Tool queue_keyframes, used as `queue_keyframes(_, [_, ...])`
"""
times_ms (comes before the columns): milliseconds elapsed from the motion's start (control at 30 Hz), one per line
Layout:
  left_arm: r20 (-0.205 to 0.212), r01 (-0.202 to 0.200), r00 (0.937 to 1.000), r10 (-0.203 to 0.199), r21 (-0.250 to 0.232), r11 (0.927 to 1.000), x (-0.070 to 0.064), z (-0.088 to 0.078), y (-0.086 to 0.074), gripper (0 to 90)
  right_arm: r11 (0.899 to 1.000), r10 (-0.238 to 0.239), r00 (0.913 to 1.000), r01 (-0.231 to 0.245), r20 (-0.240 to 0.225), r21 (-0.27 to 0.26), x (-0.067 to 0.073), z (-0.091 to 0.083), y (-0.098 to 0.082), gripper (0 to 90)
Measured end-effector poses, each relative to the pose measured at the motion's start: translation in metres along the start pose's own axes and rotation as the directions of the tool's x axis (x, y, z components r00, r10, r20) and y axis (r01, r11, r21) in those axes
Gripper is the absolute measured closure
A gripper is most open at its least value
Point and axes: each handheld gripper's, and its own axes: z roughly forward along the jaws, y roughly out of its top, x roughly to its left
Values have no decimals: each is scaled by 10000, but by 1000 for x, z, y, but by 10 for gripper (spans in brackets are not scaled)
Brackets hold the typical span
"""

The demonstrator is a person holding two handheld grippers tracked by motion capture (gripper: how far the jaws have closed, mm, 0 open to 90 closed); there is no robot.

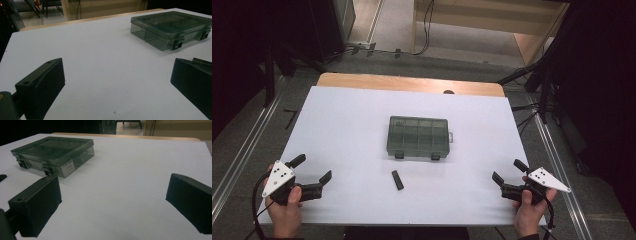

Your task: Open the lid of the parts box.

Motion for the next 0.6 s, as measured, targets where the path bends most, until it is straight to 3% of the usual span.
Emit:
queue_keyframes(133, [155,120,9998,-119,-71,9999,-1,1,1,0,9999,25,9999,-27,-115,-138,2,-1,1,0])
queue_keyframes(400, [434,-169,9989,181,-275,9995,-14,6,11,0,9990,-428,9991,428,-16,-97,14,2,6,0])
queue_keyframes(600, [664,-583,9960,602,-290,9979,-28,8,22,0,9989,-151,9996,162,252,-450,18,-1,13,0])
